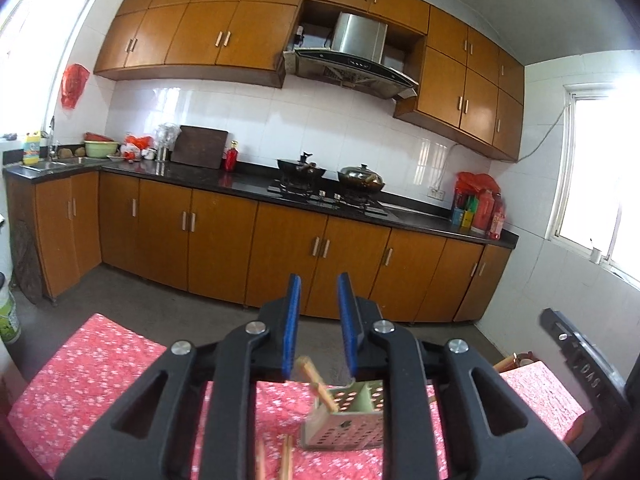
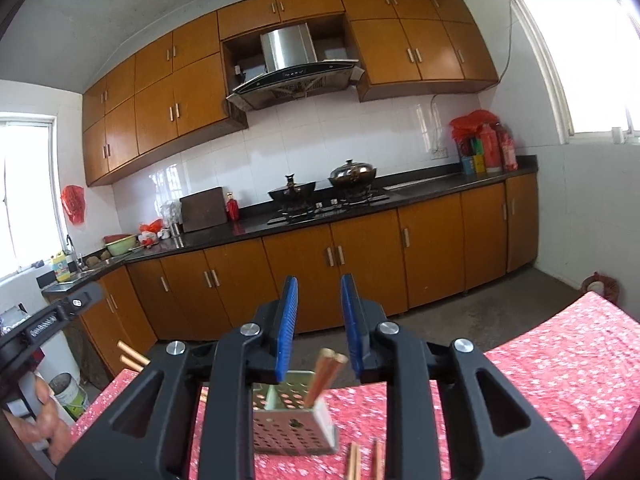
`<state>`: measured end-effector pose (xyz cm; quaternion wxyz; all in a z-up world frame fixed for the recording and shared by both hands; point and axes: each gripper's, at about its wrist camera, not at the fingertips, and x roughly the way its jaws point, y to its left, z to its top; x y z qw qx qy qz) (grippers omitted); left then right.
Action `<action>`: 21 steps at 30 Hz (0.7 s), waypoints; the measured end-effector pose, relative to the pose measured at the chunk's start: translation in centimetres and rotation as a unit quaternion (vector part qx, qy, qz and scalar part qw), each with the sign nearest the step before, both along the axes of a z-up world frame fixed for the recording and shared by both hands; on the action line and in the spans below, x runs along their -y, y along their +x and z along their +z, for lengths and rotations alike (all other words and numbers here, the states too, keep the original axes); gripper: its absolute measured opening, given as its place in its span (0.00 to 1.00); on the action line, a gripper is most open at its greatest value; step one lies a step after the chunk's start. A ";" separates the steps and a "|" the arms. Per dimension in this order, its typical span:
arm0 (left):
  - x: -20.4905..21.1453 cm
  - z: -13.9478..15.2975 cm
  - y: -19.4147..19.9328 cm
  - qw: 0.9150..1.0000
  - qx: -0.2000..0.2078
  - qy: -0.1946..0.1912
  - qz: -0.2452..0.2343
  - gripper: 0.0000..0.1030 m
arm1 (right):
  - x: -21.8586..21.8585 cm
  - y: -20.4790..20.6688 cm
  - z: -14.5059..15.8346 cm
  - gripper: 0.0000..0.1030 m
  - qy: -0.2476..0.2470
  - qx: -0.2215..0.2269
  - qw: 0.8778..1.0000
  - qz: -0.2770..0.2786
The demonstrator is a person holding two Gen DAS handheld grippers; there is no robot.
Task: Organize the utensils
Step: 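Hold both chopsticks upright over the holder and open both tools to drop them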
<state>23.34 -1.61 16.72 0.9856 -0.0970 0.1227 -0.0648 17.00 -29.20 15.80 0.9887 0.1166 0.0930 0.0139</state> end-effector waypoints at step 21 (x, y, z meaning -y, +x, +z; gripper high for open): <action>-7.6 -18.7 -7.1 0.970 -0.237 0.041 0.020 0.29 | 0.0 -3.9 -21.5 0.23 0.007 -0.324 0.944 0.057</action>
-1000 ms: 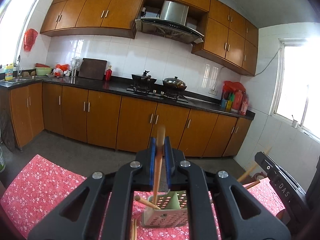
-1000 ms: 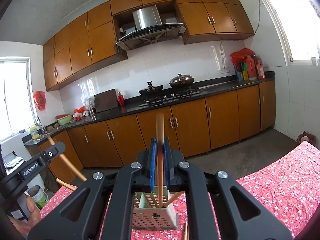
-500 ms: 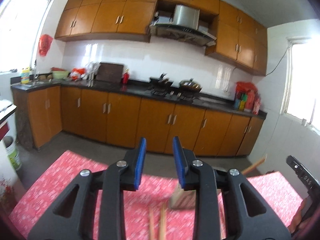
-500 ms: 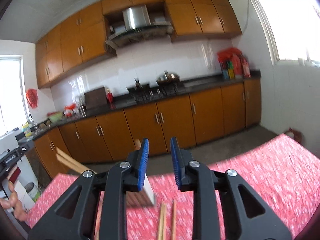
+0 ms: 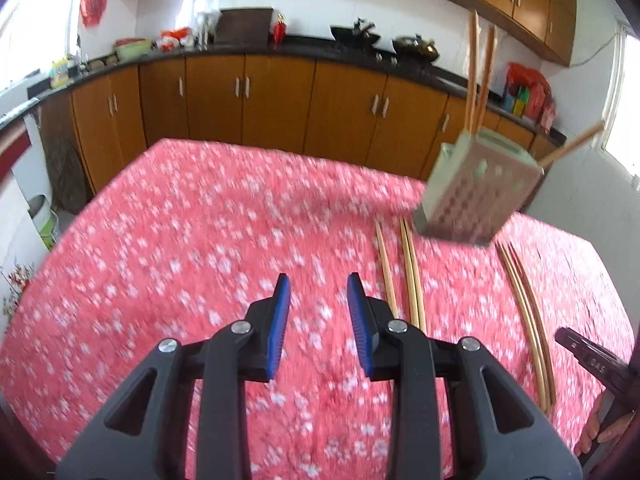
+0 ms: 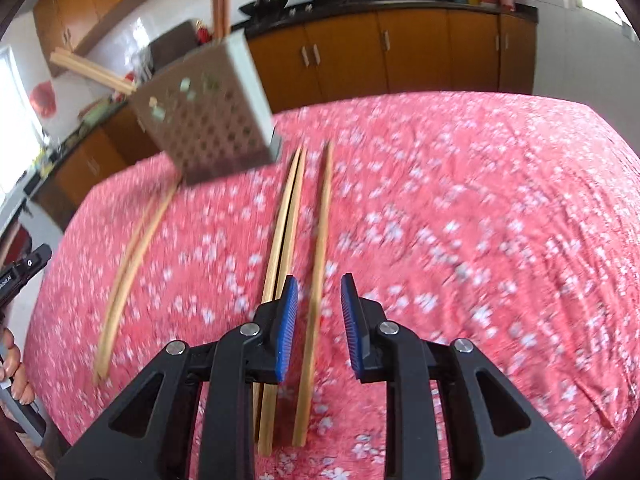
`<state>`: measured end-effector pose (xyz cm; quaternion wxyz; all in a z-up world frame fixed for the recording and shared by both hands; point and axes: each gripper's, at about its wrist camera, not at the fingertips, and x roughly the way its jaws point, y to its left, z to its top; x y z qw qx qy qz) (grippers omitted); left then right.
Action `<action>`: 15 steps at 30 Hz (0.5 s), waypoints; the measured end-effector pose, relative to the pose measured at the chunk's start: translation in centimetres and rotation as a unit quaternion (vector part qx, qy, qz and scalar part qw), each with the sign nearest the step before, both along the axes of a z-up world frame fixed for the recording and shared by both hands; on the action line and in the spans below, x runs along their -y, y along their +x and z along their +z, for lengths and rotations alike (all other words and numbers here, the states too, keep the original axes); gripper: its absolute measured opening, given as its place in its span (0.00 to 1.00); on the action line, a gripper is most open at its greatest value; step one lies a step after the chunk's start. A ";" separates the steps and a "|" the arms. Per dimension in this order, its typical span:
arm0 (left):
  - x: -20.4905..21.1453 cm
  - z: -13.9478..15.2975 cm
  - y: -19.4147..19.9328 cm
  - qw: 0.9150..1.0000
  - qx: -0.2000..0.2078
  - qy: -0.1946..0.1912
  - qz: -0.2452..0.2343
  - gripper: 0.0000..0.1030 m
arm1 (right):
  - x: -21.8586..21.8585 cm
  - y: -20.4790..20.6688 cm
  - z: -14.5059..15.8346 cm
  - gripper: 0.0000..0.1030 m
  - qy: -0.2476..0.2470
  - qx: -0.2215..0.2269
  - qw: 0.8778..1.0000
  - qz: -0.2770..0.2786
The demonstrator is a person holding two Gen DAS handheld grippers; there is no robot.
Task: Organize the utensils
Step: 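Hold both chopsticks upright over the holder and open both tools to drop them, then close the right tool on a chopstick while the left tool grasps another chopstick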
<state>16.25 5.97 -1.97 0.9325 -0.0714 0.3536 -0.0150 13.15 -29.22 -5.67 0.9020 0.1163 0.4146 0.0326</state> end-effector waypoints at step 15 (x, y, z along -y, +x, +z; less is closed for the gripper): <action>5.0 -3.4 -0.6 0.994 -0.056 -0.019 -0.097 0.26 | 2.2 0.2 -1.4 0.07 -0.039 -0.020 0.998 -0.053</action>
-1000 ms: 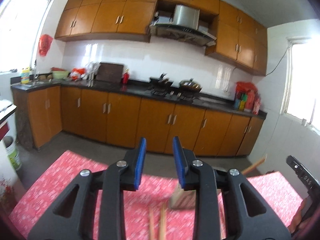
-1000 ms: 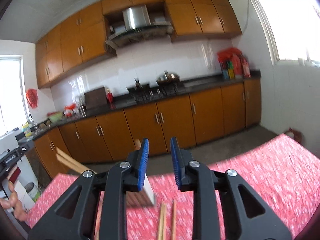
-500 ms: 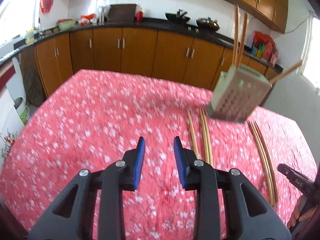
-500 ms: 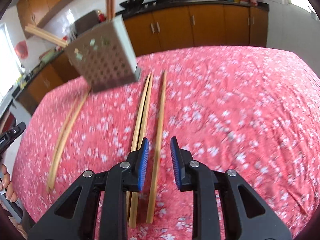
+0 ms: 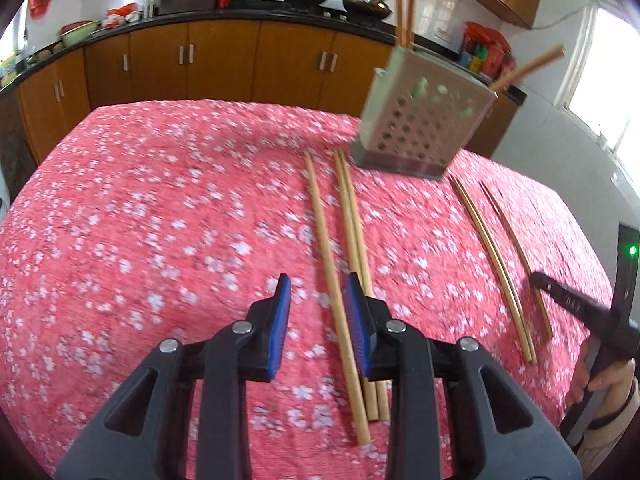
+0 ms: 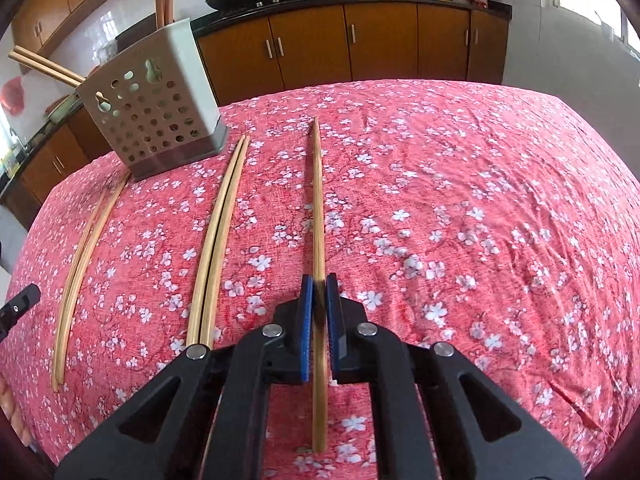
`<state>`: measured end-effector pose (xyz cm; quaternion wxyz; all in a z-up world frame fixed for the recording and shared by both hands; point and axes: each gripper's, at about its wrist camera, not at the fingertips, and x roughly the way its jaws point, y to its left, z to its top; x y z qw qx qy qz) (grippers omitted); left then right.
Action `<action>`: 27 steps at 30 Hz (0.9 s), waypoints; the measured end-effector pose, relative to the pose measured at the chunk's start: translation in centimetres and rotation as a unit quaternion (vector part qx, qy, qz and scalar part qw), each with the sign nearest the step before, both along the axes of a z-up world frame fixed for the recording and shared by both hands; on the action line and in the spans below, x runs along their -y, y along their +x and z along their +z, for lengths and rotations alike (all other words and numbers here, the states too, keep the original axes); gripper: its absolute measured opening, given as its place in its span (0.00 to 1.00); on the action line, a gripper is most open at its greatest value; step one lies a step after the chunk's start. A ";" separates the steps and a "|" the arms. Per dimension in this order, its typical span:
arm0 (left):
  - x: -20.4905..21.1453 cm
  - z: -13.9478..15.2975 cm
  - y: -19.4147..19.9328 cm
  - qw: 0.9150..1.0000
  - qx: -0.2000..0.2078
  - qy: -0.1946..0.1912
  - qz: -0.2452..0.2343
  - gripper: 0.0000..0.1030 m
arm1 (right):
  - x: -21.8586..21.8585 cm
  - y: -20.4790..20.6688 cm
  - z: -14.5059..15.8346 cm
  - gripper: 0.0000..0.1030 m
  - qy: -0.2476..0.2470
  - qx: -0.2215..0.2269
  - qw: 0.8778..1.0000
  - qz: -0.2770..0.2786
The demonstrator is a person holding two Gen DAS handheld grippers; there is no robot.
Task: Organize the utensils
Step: 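Close the right tool on a chopstick while the left tool grasps another chopstick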
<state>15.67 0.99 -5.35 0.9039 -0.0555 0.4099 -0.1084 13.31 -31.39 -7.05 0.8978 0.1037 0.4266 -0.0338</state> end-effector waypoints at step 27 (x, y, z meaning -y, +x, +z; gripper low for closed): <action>-4.4 -2.0 4.4 0.993 -0.033 0.075 0.086 0.09 | 0.3 0.9 0.3 0.07 -0.025 0.003 1.000 0.003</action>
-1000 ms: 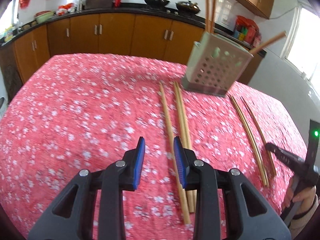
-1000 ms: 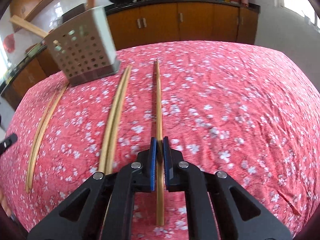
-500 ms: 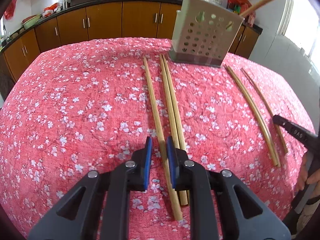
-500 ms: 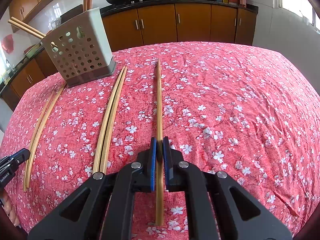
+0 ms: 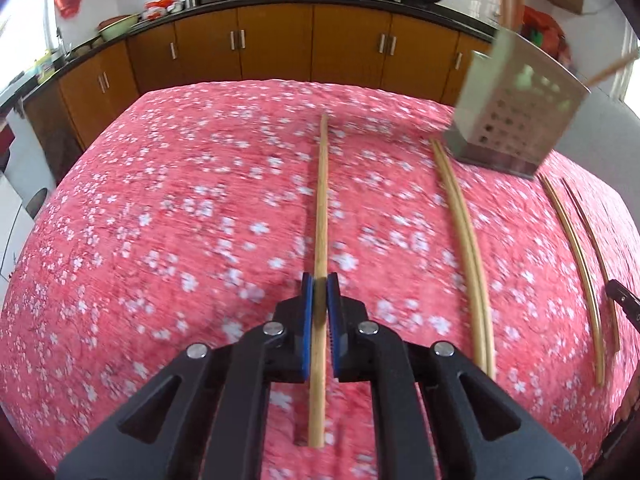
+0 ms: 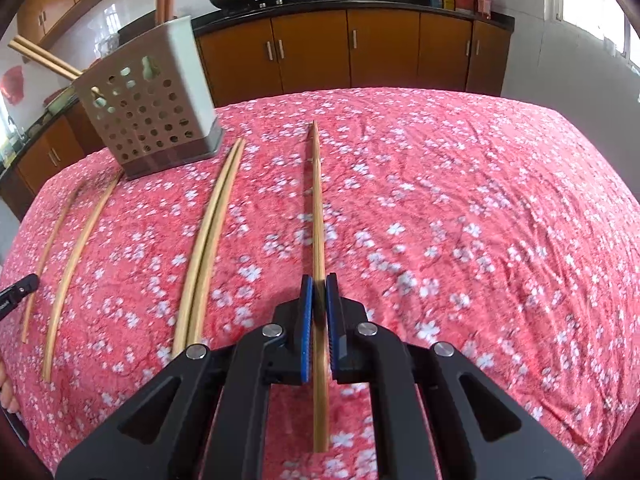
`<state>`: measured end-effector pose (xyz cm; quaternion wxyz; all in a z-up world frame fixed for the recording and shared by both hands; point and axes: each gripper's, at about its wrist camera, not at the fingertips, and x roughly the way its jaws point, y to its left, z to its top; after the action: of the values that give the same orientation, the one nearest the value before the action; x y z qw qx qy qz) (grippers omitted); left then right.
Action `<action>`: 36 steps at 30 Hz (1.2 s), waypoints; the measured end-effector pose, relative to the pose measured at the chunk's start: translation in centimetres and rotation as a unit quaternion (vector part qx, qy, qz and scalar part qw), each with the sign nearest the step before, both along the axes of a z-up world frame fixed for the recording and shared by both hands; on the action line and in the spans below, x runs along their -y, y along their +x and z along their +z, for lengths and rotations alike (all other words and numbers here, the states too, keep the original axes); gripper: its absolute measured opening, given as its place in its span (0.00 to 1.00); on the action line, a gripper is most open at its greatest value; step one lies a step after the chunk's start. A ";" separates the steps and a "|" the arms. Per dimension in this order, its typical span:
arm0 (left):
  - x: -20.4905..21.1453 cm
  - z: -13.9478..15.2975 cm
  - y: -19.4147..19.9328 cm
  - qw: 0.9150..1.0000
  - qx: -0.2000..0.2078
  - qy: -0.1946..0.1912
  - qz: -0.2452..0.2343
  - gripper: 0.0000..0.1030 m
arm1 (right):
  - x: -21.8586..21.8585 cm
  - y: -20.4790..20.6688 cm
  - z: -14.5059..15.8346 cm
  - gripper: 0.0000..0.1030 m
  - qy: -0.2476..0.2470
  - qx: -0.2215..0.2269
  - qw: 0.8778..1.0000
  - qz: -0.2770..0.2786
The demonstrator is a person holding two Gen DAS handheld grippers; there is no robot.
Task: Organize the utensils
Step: 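Close the right tool on a chopstick while the left tool grasps another chopstick, then hold the grasped chopsticks against the cloth with both tools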
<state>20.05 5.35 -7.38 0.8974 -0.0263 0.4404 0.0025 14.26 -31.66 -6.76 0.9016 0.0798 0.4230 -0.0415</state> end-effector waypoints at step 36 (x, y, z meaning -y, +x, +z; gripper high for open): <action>0.3 -0.2 -0.3 1.000 0.010 0.002 -0.013 0.16 | 0.6 0.3 -0.1 0.08 0.012 0.001 1.000 -0.008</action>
<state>19.73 5.07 -7.54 0.9019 -0.0193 0.4315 -0.0085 14.53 -32.21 -6.87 0.9008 0.0940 0.4216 -0.0440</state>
